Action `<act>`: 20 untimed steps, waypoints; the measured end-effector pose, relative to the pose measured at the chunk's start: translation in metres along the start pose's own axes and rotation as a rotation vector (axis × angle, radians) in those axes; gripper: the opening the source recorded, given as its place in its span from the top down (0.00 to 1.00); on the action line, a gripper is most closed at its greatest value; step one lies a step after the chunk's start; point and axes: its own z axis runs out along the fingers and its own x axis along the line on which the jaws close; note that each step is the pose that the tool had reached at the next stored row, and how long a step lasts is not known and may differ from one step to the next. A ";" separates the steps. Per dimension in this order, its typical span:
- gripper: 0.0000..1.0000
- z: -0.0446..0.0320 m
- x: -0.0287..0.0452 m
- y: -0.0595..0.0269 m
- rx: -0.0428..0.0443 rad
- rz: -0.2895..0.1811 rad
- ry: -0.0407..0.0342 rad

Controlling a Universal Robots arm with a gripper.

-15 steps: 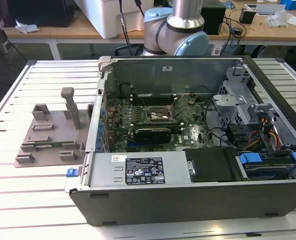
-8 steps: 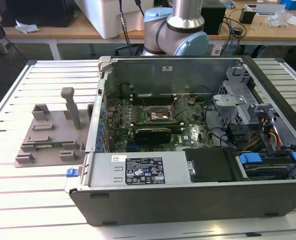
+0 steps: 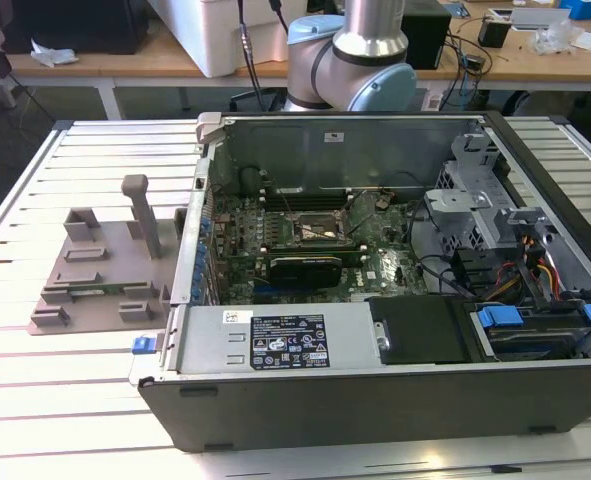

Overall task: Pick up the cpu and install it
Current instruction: 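Pick up the cpu and move it towards the insertion slot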

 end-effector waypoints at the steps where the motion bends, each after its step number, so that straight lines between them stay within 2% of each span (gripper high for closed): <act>1: 0.45 0.0005 -0.0017 -0.0001 0.0000 0.000 -0.0001; 3: 0.45 0.0014 -0.0074 -0.0006 0.0004 0.000 0.0002; 7: 0.45 0.0048 -0.0281 -0.0022 0.0003 0.000 0.0013; 8: 0.45 0.0079 -0.0390 -0.0028 0.0001 0.000 0.0032; 10: 0.45 0.0110 -0.0493 -0.0034 0.0000 0.000 0.0049; 12: 0.45 0.0148 -0.0661 -0.0043 -0.0002 0.000 0.0064; 14: 0.45 0.0169 -0.0747 -0.0049 -0.0002 0.000 0.0067; 20: 0.45 0.0246 -0.1079 -0.0070 -0.0002 0.000 0.0073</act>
